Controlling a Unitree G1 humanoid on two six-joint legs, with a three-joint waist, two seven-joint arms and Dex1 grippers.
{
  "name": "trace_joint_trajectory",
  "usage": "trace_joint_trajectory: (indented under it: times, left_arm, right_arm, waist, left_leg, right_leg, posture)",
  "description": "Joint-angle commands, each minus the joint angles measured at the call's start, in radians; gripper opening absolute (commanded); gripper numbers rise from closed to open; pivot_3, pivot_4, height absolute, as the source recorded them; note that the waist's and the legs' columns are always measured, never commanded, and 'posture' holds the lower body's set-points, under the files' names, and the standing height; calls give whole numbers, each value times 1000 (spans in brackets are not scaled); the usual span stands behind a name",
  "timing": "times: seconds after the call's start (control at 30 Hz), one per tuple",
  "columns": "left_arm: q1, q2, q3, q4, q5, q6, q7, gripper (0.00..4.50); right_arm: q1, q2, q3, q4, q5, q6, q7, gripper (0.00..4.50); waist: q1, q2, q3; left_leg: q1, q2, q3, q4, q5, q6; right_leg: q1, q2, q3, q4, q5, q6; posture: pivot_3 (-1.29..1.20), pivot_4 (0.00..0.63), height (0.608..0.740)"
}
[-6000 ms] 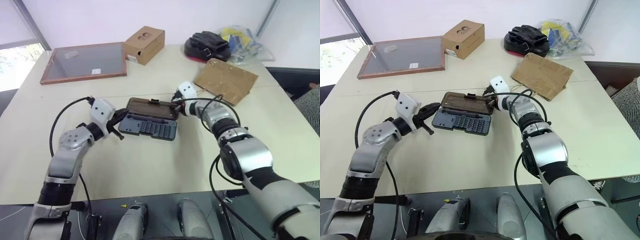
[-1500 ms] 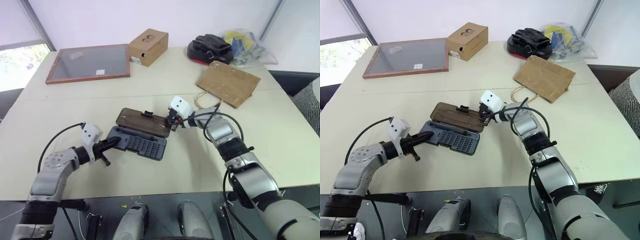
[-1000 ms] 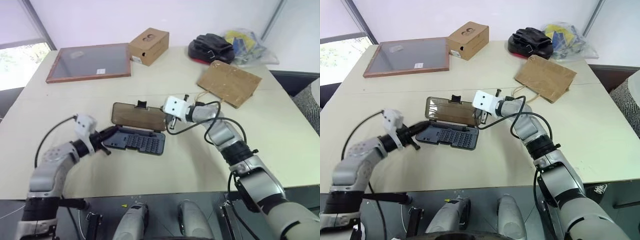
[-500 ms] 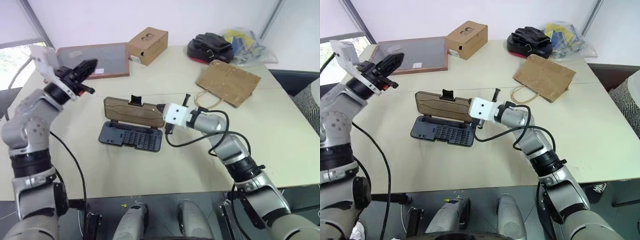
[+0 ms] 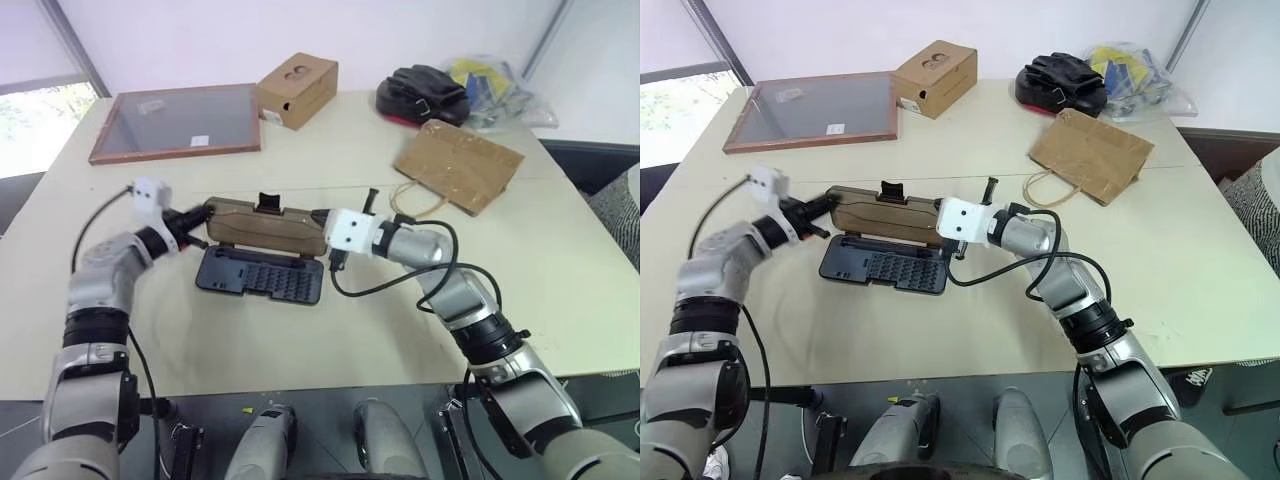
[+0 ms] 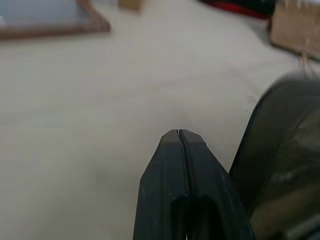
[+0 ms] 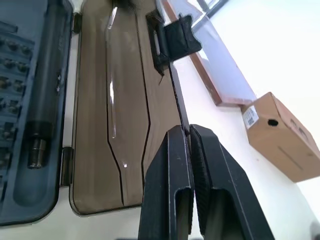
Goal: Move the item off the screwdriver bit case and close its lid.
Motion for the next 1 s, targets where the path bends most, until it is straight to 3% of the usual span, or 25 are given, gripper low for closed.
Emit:
trace_joint_trajectory:
  times: [0.03, 0.27, 0.37, 0.6, 1.0]
  left_arm:
    - [-74, 0, -11, 65, 32, -69, -43, 0]
    - [-145, -26, -11, 164, 61, -127, -77, 0]
    - [-151, -29, -16, 171, 69, -136, -92, 0]
    - [-120, -31, -16, 135, 77, -131, -122, 0]
    - [35, 25, -19, -86, 66, -51, -180, 0]
  right_arm:
    - [-20, 10, 12, -54, 12, -39, 18, 17]
    - [-18, 3, 32, -45, 13, -52, 61, 17]
    - [-18, 2, 32, -34, 10, -46, 69, 1056]
    - [-25, -5, 27, -27, 8, -19, 85, 4492]
    - [34, -177, -146, -267, 194, 421, 281, 4492]
  waist:
    - [1, 0, 0]
    - [0, 0, 0]
    - [0, 0, 0]
    - [1, 0, 0]
    - [2, 0, 0]
  left_leg:
    - [0, 0, 0, 0, 0, 0]
    - [0, 0, 0, 0, 0, 0]
    - [0, -1, 0, 0, 0, 0]
    - [0, -1, 0, 1, 0, 0]
    - [-1, 0, 0, 1, 0, 0]
  right_leg:
    - [0, 0, 0, 0, 0, 0]
    - [0, 0, 0, 0, 0, 0]
    - [0, 0, 0, 0, 0, 0]
    - [0, 0, 0, 0, 0, 0]
    - [0, -1, 0, 0, 0, 0]
  posture:
    - [0, 150, 740]
    - [0, 150, 740]
    - [0, 150, 740]
    - [0, 150, 740]
    - [0, 150, 740]
